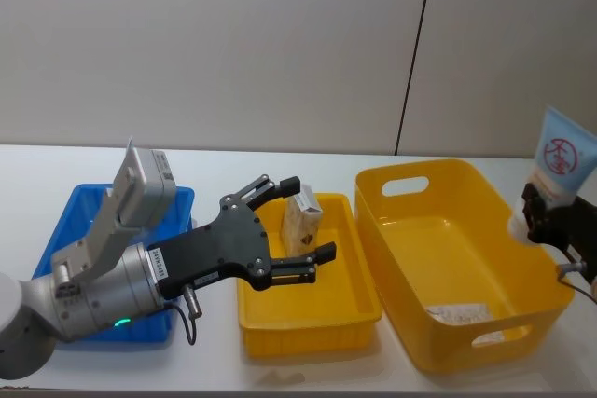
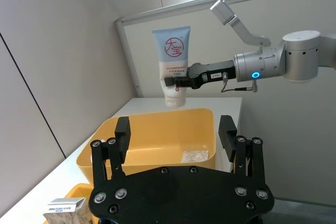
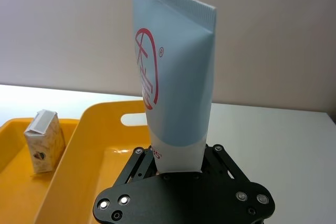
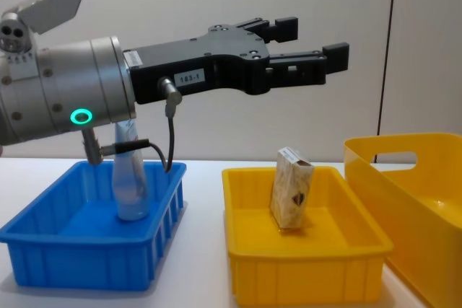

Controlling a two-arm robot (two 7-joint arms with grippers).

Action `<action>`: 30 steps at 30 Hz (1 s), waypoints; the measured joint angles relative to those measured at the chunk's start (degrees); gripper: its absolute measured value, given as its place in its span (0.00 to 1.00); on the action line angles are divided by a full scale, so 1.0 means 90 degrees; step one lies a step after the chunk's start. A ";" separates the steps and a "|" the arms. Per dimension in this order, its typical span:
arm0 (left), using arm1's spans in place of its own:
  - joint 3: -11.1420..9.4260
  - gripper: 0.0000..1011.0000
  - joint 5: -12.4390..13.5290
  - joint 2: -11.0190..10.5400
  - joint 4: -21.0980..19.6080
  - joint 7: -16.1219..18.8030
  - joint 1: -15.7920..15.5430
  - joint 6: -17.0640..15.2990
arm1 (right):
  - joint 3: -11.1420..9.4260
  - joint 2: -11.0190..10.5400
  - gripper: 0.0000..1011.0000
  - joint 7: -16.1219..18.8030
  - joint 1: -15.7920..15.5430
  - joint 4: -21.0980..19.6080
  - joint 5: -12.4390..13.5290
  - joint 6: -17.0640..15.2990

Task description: Bimanual collaborative sorting of washing and personal care products

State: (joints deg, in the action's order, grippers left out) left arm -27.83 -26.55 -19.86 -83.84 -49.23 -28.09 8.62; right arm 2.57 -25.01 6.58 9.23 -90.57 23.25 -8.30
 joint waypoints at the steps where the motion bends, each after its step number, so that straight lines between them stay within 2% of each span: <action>1: 0.0000 0.99 0.0000 0.0000 0.0000 0.0000 0.0000 0.0000 | 0.0030 0.0017 0.23 0.0031 0.0047 0.0042 -0.0015 -0.0004; 7: 0.0000 0.99 0.0000 0.0000 0.0000 0.0000 0.0000 0.0000 | 0.0141 0.0089 0.23 0.0118 0.0230 0.0238 -0.0056 -0.0040; 12: 0.0000 0.99 0.0000 0.0000 0.0000 0.0000 0.0000 0.0000 | 0.0219 0.0154 0.37 0.0186 0.0383 0.0417 -0.0084 -0.0070; 15: 0.0000 0.99 0.0000 0.0000 0.0000 0.0000 0.0000 0.0000 | 0.0250 0.0187 0.50 0.0222 0.0452 0.0502 -0.0104 -0.0086; 16: 0.0000 0.99 0.0000 -0.0001 0.0000 0.0000 0.0000 0.0000 | 0.0256 0.0194 0.50 0.0228 0.0466 0.0518 -0.0106 -0.0090; 17: 0.0000 0.99 0.0001 0.0000 0.0000 0.0000 0.0000 0.0000 | 0.0265 0.0206 0.56 0.0239 0.0495 0.0547 -0.0111 -0.0094; 24: 0.0000 0.99 0.0000 -0.0001 0.0000 0.0000 0.0000 0.0000 | 0.0299 0.0261 0.79 0.0285 0.0581 0.0639 -0.0149 -0.0134; 26: 0.0000 0.99 0.0000 0.0000 0.0000 0.0000 0.0000 0.0000 | 0.0300 0.0271 0.82 0.0290 0.0591 0.0649 -0.0154 -0.0140; 27: 0.0000 0.99 0.0000 0.0000 0.0000 0.0000 0.0000 0.0000 | 0.0302 0.0282 0.88 0.0295 0.0603 0.0659 -0.0158 -0.0144; 30: 0.0000 0.99 0.0000 0.0000 0.0000 0.0000 0.0000 0.0000 | 0.0302 0.0299 0.96 0.0310 0.0611 0.0663 -0.0168 -0.0153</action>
State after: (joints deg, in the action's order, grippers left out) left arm -27.83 -26.55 -19.86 -83.84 -49.23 -28.09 8.62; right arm 5.29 -22.31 9.38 14.74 -84.61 21.74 -9.68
